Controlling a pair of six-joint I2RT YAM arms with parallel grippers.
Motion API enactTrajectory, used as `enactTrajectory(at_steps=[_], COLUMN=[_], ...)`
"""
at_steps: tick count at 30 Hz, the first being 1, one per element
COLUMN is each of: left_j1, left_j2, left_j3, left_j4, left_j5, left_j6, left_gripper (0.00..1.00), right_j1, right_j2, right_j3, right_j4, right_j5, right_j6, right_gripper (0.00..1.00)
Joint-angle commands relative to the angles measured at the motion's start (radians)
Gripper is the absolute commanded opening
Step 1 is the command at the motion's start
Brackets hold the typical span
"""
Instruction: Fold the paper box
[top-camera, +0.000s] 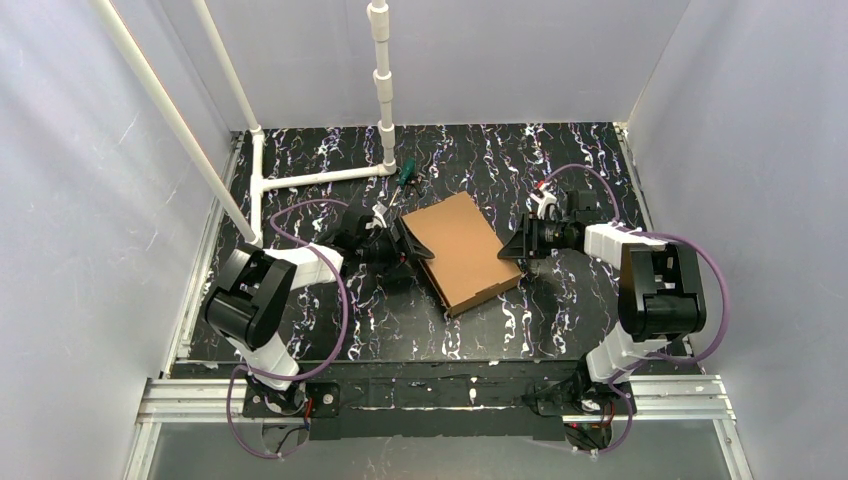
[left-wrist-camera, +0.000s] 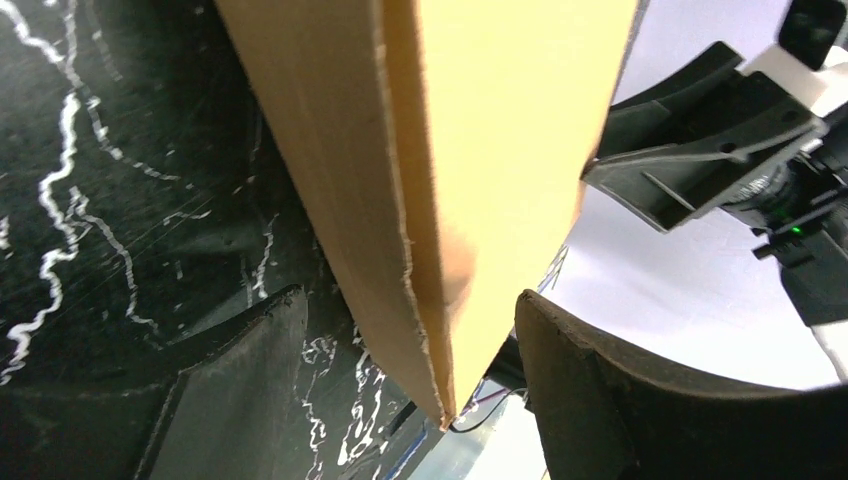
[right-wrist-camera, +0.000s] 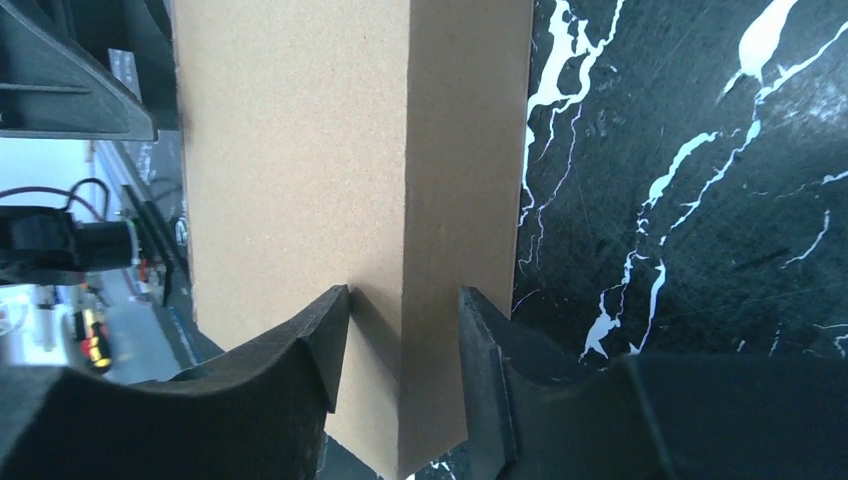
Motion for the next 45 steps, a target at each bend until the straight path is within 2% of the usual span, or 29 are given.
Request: enactTrajectory(at_steps=[1,6,11,20,27,33,39,45], left_j1=[-0.006,-0.010,-0.018,-0.040,-0.041,-0.049,-0.049,-0.049], left_j2=[-0.034,-0.018,0.003,0.004,0.009,-0.013,-0.046,-0.034], left_j3=[0.030,0.016,0.005,0.044,0.040,0.068,0.059,0.056], left_j4=[0.059,0.079,0.078,0.078,0.079,0.079,0.079,0.078], left_j5=[0.038,0.035,0.017,0.026,0.044,0.059,0.050,0.063], left_j6=[-0.004,-0.030,-0.055,-0.057,-0.063,-0.054,-0.050,-0.048], left_gripper=[0.75,0.74,0.73,0.52,0.28,0.11,0.05,0.00], right_j1=[-0.035,-0.037,-0.032,0.039,0.059,0.076,0.078,0.076], right_j2=[0.055,0.055,0.016,0.011,0.008,-0.001,-0.024,-0.090], right_j3=[-0.015,-0.015,-0.028,-0.015,-0.006,0.002,0.057,0.053], right_j4=[0.007,0.006,0.019,-0.037,-0.062,-0.088,-0.185,-0.189], right_j5=[-0.025,-0.066,-0.113,-0.086,-0.071,-0.061,0.026,0.119], right_j6=[0.012,0.020,0.025,-0.051,-0.075,-0.120,-0.220,-0.253], right_gripper=[0.48,0.42,0.41,0.42,0.44,0.53,0.73,0.84])
